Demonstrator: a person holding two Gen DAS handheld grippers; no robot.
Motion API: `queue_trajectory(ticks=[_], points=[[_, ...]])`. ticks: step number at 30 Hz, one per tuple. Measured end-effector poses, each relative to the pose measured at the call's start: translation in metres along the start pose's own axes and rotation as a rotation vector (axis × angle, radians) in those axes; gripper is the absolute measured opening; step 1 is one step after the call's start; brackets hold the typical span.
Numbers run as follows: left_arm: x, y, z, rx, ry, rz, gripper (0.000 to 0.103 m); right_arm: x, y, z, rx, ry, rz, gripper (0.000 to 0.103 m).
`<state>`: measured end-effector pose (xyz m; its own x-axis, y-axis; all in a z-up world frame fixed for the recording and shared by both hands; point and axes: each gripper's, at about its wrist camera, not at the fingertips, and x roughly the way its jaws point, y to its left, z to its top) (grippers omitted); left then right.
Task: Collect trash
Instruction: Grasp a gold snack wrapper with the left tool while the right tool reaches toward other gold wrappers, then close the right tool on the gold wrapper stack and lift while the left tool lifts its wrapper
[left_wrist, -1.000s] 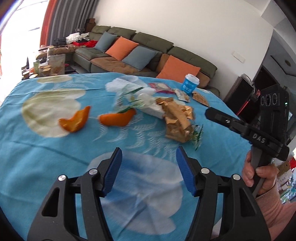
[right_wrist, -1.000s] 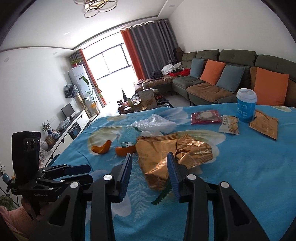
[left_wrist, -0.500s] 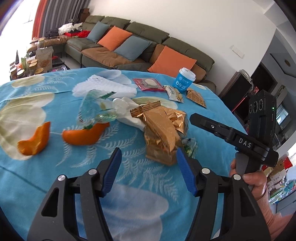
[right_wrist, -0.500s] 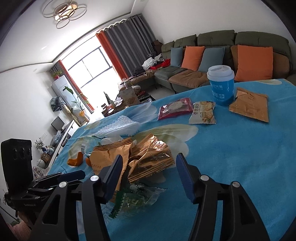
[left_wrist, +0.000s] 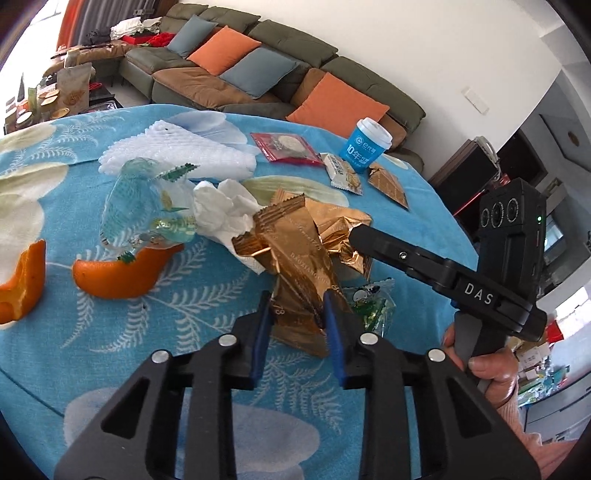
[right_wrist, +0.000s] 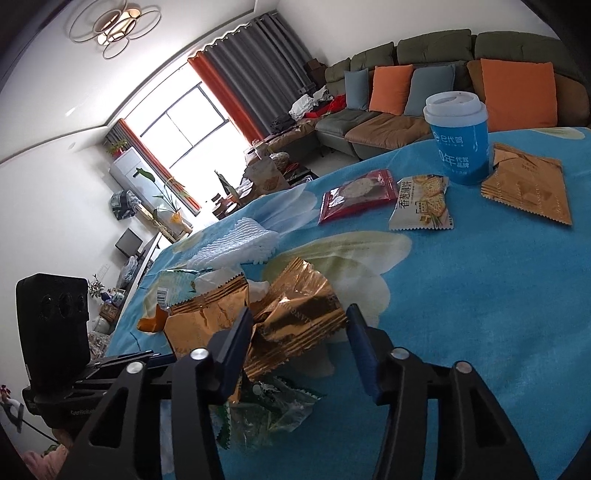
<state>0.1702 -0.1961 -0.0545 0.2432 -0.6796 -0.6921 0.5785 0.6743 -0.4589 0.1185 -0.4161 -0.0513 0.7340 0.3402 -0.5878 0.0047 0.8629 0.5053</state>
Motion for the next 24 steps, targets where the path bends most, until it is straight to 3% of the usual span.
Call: queue_trajectory(ticks=[13, 24], points=[[-0.032, 0.001, -0.013, 0.016, -0.055, -0.006, 0.025, -0.022, 0.012, -0.007, -0.036, -0.067, 0.003, 0.042], [-0.079, 0.023, -0.029, -0.026, -0.123, 0.001, 0.025, -0.049, 0.033, -0.009, -0.058, -0.140, 0.079, 0.042]])
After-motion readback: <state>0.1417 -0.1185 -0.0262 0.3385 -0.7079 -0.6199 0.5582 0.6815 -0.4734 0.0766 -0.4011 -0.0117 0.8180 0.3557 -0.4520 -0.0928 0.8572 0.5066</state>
